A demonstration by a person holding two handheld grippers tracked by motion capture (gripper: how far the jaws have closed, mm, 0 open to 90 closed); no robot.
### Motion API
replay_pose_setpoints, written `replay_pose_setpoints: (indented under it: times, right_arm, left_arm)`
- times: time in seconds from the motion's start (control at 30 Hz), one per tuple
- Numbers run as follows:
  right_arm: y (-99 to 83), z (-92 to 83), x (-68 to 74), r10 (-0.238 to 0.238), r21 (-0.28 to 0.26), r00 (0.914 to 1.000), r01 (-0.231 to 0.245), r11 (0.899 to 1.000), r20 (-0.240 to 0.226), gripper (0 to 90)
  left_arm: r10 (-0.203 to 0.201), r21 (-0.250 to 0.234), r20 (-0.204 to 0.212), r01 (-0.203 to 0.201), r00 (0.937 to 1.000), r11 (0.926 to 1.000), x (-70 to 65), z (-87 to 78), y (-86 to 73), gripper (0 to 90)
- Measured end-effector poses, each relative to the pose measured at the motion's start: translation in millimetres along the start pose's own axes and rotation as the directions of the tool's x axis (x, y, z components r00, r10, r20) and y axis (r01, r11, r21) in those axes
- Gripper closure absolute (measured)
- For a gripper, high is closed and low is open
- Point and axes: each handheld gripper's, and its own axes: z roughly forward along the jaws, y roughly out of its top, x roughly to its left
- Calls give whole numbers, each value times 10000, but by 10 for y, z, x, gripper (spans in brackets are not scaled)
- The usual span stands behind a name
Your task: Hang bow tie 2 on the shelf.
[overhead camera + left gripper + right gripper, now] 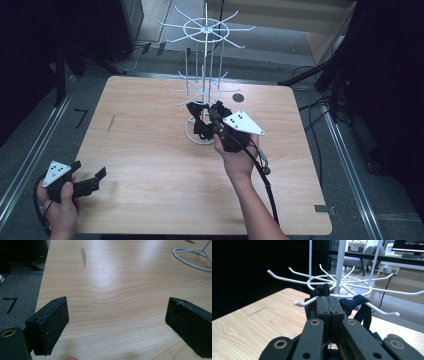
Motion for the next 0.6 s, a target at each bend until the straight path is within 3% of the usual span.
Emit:
replay_pose_setpoints:
  times: [0.6]
  right_arm:
    - [-69,131,-16,90,345,9999,-94,9994,120,900]
  left_arm:
    - [-13,-22,12,13,10000,10000,0,1,0,58]
